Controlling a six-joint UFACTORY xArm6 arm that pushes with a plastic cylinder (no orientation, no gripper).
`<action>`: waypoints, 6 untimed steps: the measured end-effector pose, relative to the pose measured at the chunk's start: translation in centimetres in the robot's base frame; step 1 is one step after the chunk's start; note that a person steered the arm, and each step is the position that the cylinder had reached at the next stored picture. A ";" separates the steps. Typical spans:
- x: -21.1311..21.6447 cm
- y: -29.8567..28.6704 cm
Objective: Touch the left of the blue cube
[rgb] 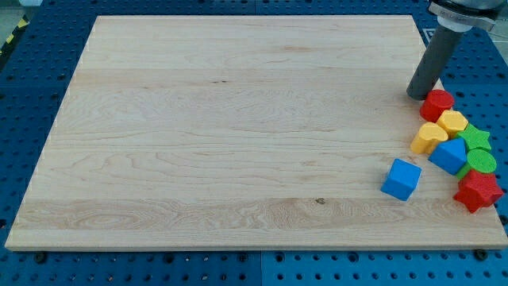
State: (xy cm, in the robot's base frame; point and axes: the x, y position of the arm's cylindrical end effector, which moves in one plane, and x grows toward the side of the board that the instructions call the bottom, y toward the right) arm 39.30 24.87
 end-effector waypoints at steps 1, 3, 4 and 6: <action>0.0 0.0; 0.2 -6.3; 3.7 -7.1; 13.0 -9.8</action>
